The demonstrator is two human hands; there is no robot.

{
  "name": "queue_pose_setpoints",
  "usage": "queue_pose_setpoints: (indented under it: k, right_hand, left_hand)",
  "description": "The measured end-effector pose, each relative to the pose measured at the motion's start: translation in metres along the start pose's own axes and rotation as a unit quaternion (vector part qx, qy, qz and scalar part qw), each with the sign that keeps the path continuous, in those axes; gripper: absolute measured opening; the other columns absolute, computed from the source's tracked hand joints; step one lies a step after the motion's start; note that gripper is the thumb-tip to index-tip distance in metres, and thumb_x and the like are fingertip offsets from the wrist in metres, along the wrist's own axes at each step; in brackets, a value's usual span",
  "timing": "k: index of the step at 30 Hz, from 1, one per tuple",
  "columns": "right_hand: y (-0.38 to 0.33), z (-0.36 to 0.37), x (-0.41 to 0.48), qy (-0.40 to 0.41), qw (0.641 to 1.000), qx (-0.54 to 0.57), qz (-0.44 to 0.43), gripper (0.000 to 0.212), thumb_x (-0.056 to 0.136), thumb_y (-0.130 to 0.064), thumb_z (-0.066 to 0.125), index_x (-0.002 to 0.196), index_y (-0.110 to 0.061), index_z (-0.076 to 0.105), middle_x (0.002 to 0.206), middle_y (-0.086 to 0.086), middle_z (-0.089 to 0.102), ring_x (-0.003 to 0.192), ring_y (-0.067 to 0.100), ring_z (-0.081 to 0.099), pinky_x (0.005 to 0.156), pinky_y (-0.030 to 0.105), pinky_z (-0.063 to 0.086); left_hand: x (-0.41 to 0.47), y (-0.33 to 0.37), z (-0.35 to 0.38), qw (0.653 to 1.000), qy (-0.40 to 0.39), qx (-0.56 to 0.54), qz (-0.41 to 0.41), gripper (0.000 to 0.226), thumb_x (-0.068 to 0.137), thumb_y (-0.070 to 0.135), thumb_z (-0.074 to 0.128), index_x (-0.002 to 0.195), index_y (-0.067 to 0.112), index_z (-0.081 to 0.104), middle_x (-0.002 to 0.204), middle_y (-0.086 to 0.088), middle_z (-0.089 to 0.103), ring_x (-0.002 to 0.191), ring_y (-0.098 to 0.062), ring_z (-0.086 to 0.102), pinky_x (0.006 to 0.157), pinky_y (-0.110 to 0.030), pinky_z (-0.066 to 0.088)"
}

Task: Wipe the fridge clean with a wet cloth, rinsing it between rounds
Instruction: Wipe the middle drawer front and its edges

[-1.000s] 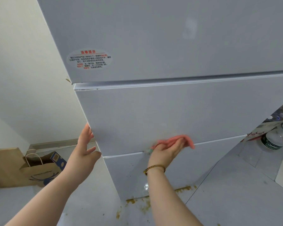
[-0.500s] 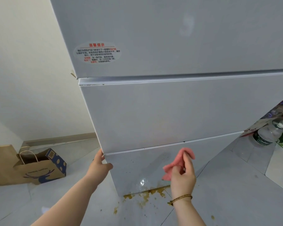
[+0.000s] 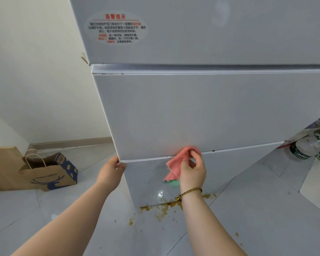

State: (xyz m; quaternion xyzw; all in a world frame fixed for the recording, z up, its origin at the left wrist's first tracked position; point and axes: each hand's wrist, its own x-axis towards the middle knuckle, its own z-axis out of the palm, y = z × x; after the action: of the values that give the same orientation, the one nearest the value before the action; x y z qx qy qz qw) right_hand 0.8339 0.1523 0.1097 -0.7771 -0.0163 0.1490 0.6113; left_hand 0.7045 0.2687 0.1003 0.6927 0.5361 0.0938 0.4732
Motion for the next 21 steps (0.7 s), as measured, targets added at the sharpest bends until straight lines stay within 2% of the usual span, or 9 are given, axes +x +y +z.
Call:
queue_pose_setpoints:
  k: [2, 4, 6, 9, 13, 18, 21]
  right_hand:
    - [-0.001, 0.001, -0.001, 0.015, 1.000, -0.005, 0.012, 0.031, 0.088, 0.000, 0.049, 0.113, -0.014, 0.061, 0.116, 0.003, 0.059, 0.098, 0.014, 0.053, 0.077, 0.018, 0.036]
    - [0.001, -0.003, 0.000, 0.014, 0.999, -0.022, 0.023, 0.033, 0.089, 0.000, 0.048, 0.115, -0.015, 0.061, 0.113, 0.001, 0.058, 0.100, 0.013, 0.051, 0.078, 0.019, 0.036]
    - [0.003, -0.002, -0.001, 0.011, 0.999, -0.039, 0.021, 0.032, 0.089, -0.001, 0.047, 0.115, -0.014, 0.061, 0.107, -0.001, 0.057, 0.098, 0.011, 0.050, 0.082, 0.021, 0.039]
    - [0.001, 0.013, -0.009, -0.011, 0.997, -0.076, -0.005, 0.023, 0.090, -0.005, 0.050, 0.107, -0.011, 0.065, 0.106, 0.000, 0.059, 0.101, 0.016, 0.054, 0.082, 0.020, 0.040]
    - [0.000, 0.030, -0.019, -0.043, 0.987, -0.151, -0.032, 0.020, 0.090, -0.004, 0.049, 0.097, -0.004, 0.067, 0.108, 0.006, 0.062, 0.088, 0.014, 0.052, 0.067, 0.012, 0.031]
    - [0.004, 0.023, -0.012, -0.096, 0.964, -0.232, -0.089, 0.023, 0.090, -0.005, 0.048, 0.096, -0.008, 0.070, 0.105, 0.008, 0.065, 0.100, 0.020, 0.056, 0.068, 0.013, 0.031]
    - [0.003, 0.011, -0.001, -0.021, 0.980, -0.184, -0.068, 0.021, 0.090, -0.006, 0.050, 0.098, -0.006, 0.070, 0.107, 0.008, 0.065, 0.097, 0.019, 0.056, 0.068, 0.014, 0.032]
  left_hand:
    - [0.001, -0.004, -0.002, 1.000, 0.000, 0.016, 0.012, 0.020, 0.093, 0.010, 0.043, 0.108, 0.009, 0.056, 0.080, -0.009, 0.050, 0.105, -0.038, 0.053, 0.057, -0.030, 0.031]
    - [-0.005, -0.012, -0.002, 1.000, 0.000, 0.013, 0.012, 0.016, 0.092, 0.011, 0.047, 0.106, 0.010, 0.056, 0.080, -0.001, 0.051, 0.095, -0.031, 0.054, 0.060, -0.027, 0.031]
    - [-0.015, -0.022, 0.001, 1.000, -0.004, -0.003, 0.009, 0.022, 0.090, 0.011, 0.051, 0.112, 0.010, 0.057, 0.087, 0.000, 0.056, 0.091, -0.022, 0.052, 0.070, -0.025, 0.034]
    - [-0.025, -0.032, 0.003, 1.000, -0.008, -0.015, 0.019, 0.025, 0.090, 0.012, 0.053, 0.114, 0.012, 0.057, 0.090, 0.003, 0.058, 0.100, -0.019, 0.056, 0.076, -0.023, 0.034]
    - [-0.024, -0.031, 0.002, 0.999, 0.000, -0.023, 0.027, 0.025, 0.090, 0.010, 0.052, 0.115, 0.010, 0.057, 0.092, 0.001, 0.057, 0.091, -0.012, 0.051, 0.076, -0.021, 0.033]
    - [-0.025, -0.033, 0.006, 0.999, 0.012, -0.017, 0.040, 0.025, 0.090, 0.010, 0.052, 0.114, 0.009, 0.058, 0.087, 0.003, 0.057, 0.088, -0.014, 0.051, 0.070, -0.023, 0.034]
    - [-0.025, -0.035, 0.007, 0.999, 0.013, -0.005, 0.049, 0.023, 0.090, 0.011, 0.052, 0.112, 0.011, 0.058, 0.082, 0.010, 0.056, 0.088, -0.014, 0.051, 0.063, -0.020, 0.036]
